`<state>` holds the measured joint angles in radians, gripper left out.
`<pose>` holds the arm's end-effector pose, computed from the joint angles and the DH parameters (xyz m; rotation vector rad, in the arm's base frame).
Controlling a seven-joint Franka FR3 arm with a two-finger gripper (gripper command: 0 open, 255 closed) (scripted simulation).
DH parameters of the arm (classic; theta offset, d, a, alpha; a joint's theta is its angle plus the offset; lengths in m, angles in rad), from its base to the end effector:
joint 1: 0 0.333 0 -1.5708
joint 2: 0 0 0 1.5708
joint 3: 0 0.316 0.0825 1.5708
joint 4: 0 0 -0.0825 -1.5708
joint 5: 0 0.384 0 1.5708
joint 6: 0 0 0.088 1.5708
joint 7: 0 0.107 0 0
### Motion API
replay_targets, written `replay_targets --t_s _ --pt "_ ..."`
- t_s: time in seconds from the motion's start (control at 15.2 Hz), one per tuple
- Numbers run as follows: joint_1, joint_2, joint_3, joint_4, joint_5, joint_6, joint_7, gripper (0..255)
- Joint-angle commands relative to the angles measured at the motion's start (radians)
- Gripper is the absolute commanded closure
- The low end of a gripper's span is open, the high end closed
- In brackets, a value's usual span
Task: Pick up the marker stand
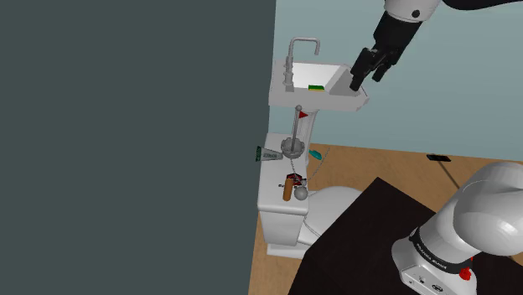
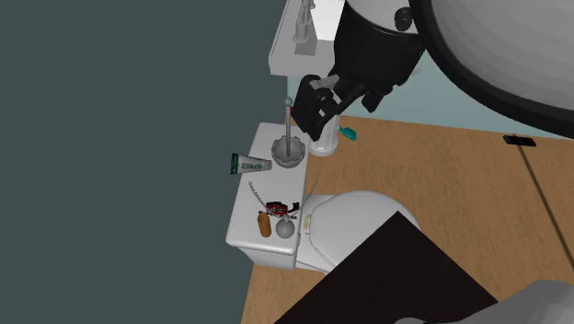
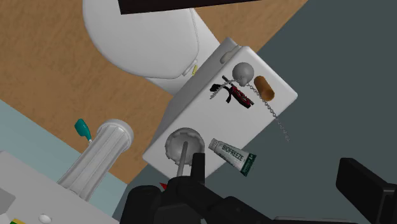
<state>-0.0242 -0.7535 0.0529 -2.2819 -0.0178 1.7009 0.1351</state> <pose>0.3292 0.0137 0.6280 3.0836 -0.1803 0.2715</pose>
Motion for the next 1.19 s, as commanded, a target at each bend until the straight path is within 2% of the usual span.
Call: replay_targets --t_s 0.0,0.53,1.12 --pt "0.000 0.000 0.000 0.000 0.000 0.000 0.000 0" --pt "-0.025 0.276 -0.048 0.070 -0.047 0.149 -0.076 0" --pt "-0.049 0.615 -0.088 0.243 -0.081 0.256 -0.150 0"
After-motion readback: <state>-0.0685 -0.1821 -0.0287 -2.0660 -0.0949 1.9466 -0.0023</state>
